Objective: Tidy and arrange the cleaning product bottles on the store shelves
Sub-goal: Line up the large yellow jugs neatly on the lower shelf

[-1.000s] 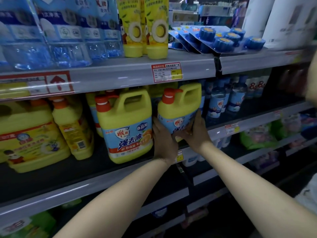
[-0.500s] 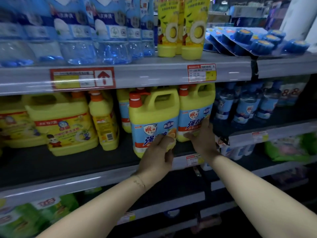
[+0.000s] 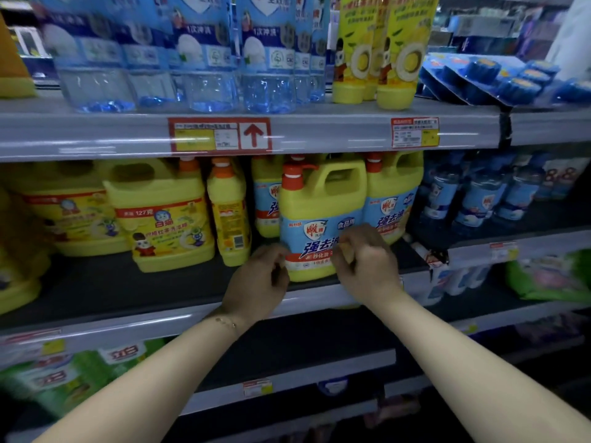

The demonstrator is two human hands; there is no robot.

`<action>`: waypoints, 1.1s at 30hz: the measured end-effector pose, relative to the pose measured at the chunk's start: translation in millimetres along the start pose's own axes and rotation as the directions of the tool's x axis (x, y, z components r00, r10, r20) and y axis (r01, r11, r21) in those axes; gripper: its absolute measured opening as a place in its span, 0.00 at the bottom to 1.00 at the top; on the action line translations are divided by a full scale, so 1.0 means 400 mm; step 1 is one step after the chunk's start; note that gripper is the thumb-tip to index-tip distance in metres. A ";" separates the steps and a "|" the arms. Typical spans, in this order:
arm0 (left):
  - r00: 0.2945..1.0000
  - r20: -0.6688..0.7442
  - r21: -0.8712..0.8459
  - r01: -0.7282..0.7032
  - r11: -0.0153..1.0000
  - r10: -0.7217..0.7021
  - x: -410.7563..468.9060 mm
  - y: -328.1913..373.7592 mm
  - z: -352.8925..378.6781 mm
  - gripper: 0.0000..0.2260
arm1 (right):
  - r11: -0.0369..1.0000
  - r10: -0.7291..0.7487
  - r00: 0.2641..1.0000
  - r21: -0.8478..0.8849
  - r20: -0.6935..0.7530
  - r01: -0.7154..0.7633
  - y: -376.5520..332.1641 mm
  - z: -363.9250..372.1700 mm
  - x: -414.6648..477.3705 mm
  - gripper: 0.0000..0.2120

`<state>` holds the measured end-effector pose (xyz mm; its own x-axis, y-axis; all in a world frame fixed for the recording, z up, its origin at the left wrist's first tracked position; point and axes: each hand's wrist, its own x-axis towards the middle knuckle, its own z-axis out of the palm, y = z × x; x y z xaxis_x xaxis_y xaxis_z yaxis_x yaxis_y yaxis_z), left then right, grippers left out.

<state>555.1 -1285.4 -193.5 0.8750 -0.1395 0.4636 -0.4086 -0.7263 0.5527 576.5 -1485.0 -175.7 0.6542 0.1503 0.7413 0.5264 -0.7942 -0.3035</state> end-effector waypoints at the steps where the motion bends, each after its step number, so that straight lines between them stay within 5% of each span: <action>1: 1.000 -0.003 0.004 0.019 1.000 -0.019 -0.004 -0.011 -0.016 0.12 | 0.998 -0.070 0.997 -0.008 0.019 0.070 -0.030 0.004 0.003 0.12; 6: 0.994 -0.030 0.062 0.108 0.992 -0.107 -0.040 -0.082 -0.124 0.15 | 0.948 -0.316 0.933 0.031 0.172 0.316 -0.214 0.059 0.033 0.10; 17: 0.944 -0.193 0.330 0.319 0.888 -0.267 -0.186 -0.289 -0.433 0.16 | 0.923 -0.383 0.840 0.200 0.384 0.330 -0.547 0.292 0.094 0.14; 24: 0.649 -0.470 -0.003 0.677 0.736 -0.598 -0.287 -0.478 -0.597 0.23 | 0.939 -0.309 0.792 0.303 0.527 0.165 -0.730 0.452 0.102 0.23; 29: 0.454 -0.630 -0.069 0.776 0.627 -0.630 -0.344 -0.564 -0.690 0.30 | 0.943 -0.255 0.747 0.328 0.614 0.051 -0.863 0.569 0.103 0.40; 31: 0.422 -0.623 -0.078 0.804 0.590 -0.658 -0.349 -0.598 -0.720 0.36 | 0.927 -0.219 0.745 0.373 0.630 -0.043 -0.908 0.614 0.103 0.45; 33: 0.507 -0.531 -0.156 0.729 0.666 -0.679 -0.353 -0.622 -0.735 0.42 | 0.870 -0.165 0.732 0.447 0.661 -0.207 -0.949 0.642 0.104 0.49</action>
<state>457.0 -887.0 -192.8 0.5834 0.7798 0.2272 0.3256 -0.4808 0.8141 543.4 -1026.1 -183.5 0.7512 0.6299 0.1974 0.5652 -0.4592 -0.6854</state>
